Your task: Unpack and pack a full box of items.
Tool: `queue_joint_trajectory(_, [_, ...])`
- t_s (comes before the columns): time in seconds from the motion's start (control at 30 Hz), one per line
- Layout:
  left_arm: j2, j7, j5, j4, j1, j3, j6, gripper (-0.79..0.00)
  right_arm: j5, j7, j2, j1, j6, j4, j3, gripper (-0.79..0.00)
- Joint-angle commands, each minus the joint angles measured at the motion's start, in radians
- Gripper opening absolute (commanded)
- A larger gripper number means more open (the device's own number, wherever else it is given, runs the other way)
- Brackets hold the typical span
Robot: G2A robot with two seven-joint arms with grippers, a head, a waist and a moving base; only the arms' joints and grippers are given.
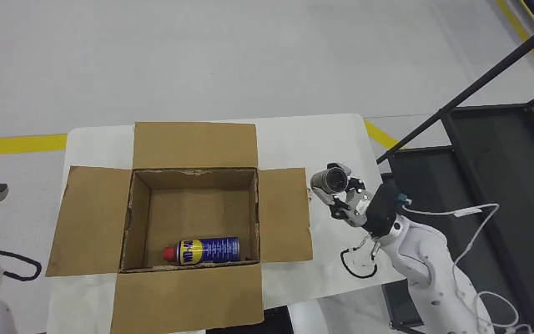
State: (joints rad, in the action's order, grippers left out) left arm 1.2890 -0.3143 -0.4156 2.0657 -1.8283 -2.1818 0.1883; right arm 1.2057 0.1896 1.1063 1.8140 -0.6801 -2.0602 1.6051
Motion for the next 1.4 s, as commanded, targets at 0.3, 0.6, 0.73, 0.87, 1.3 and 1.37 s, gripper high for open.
queue_joint_trajectory(0.3, [0.000,0.000,0.000,0.000,0.000,0.000,0.000,0.000,0.074,-0.173,0.006,-0.038,0.039,-0.108,-0.188,-0.785])
queue_joint_trajectory(0.6, [0.000,0.000,0.000,0.000,0.000,0.000,0.000,0.000,0.109,-0.341,0.015,-0.111,0.099,-0.132,-0.329,-0.785])
queue_joint_trajectory(0.73, [0.000,0.000,0.000,0.000,0.000,0.000,0.000,0.000,0.112,-0.396,0.021,-0.154,0.116,-0.125,-0.395,-0.785])
queue_joint_trajectory(0.87, [0.000,0.000,0.000,0.000,0.000,0.000,0.000,0.000,0.111,-0.424,0.030,-0.201,0.153,-0.094,-0.460,-0.785])
queue_joint_trajectory(1.3, [0.000,0.000,0.000,0.000,0.000,0.000,0.000,0.000,0.087,-0.422,0.033,-0.209,0.164,-0.076,-0.478,-0.785])
queue_joint_trajectory(1.37, [0.000,0.000,0.000,0.000,0.000,0.000,0.000,0.000,0.087,-0.422,0.033,-0.209,0.164,-0.076,-0.478,-0.785])
